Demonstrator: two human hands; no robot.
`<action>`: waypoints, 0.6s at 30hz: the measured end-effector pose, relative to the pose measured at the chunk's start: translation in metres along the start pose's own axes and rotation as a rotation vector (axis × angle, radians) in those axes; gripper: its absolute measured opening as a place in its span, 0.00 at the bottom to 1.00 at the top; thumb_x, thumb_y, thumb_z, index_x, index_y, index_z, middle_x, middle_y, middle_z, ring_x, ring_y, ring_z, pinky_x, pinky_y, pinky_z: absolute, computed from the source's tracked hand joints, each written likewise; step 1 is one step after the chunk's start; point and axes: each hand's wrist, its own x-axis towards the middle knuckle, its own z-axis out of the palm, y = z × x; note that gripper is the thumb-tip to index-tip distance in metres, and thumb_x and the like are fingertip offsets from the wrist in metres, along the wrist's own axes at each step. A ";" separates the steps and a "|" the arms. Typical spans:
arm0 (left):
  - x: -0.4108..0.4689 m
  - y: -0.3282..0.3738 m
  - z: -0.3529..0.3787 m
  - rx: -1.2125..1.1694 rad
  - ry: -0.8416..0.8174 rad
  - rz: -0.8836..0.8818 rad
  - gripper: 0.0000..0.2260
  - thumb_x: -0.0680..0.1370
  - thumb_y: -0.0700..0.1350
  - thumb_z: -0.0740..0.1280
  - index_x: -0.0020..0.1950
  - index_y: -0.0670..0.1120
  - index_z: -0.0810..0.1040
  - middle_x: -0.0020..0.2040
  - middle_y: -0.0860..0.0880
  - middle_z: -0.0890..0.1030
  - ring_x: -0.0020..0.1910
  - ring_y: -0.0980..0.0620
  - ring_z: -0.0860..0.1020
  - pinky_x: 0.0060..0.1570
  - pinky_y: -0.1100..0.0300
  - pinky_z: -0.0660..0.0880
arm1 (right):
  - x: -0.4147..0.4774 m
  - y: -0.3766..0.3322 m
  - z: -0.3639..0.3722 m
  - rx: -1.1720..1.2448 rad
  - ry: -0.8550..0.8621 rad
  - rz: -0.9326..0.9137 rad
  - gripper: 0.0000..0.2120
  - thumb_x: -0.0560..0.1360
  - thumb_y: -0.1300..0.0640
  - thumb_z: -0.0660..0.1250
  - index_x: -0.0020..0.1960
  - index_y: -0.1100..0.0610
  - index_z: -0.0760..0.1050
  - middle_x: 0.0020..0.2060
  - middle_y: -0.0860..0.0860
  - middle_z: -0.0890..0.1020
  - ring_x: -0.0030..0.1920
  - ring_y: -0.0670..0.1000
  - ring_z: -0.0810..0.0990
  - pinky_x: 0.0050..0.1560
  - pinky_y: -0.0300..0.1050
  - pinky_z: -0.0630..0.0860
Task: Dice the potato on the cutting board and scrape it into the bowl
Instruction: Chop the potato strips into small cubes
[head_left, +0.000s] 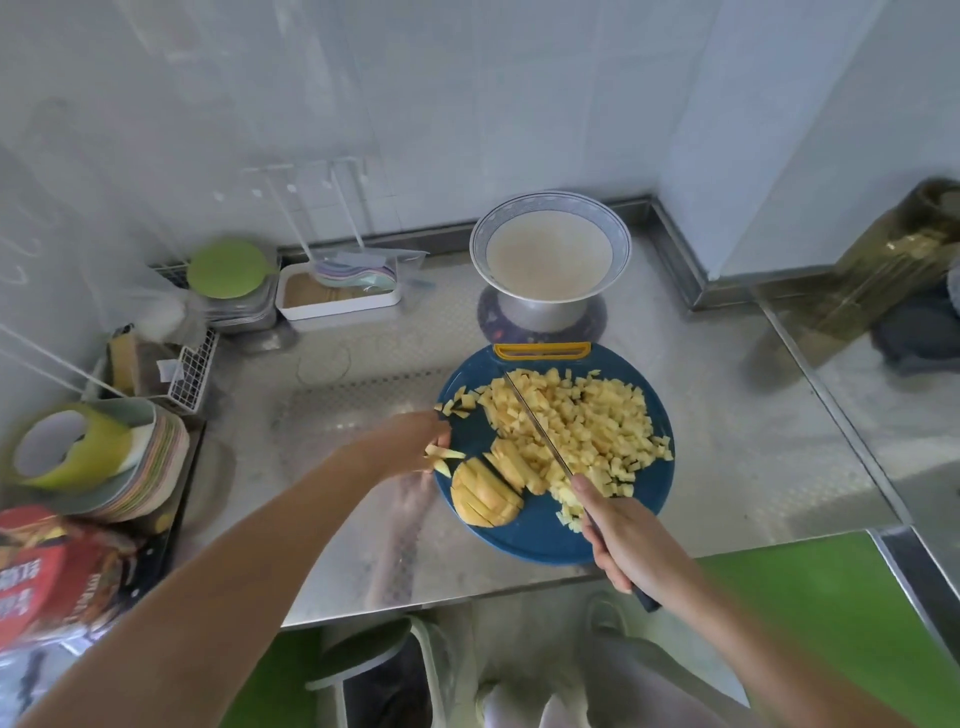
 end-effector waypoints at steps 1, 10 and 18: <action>0.001 0.000 -0.002 0.029 -0.020 0.008 0.10 0.76 0.42 0.65 0.56 0.44 0.77 0.51 0.50 0.75 0.55 0.49 0.76 0.51 0.63 0.70 | 0.000 0.001 0.000 0.007 0.006 0.007 0.30 0.78 0.34 0.54 0.33 0.58 0.61 0.18 0.50 0.61 0.18 0.50 0.59 0.37 0.49 0.63; -0.002 0.003 -0.005 0.101 -0.038 0.006 0.21 0.77 0.48 0.65 0.70 0.47 0.71 0.65 0.48 0.74 0.63 0.50 0.73 0.63 0.59 0.68 | -0.005 0.006 -0.001 0.022 0.015 0.014 0.30 0.77 0.33 0.54 0.33 0.58 0.60 0.18 0.47 0.59 0.19 0.49 0.57 0.34 0.48 0.59; -0.011 0.020 -0.024 0.068 0.010 0.025 0.20 0.78 0.50 0.65 0.70 0.49 0.70 0.64 0.51 0.74 0.63 0.51 0.72 0.57 0.63 0.67 | -0.008 0.008 -0.005 0.028 0.026 -0.008 0.31 0.78 0.33 0.53 0.31 0.58 0.60 0.17 0.47 0.60 0.19 0.49 0.58 0.37 0.50 0.62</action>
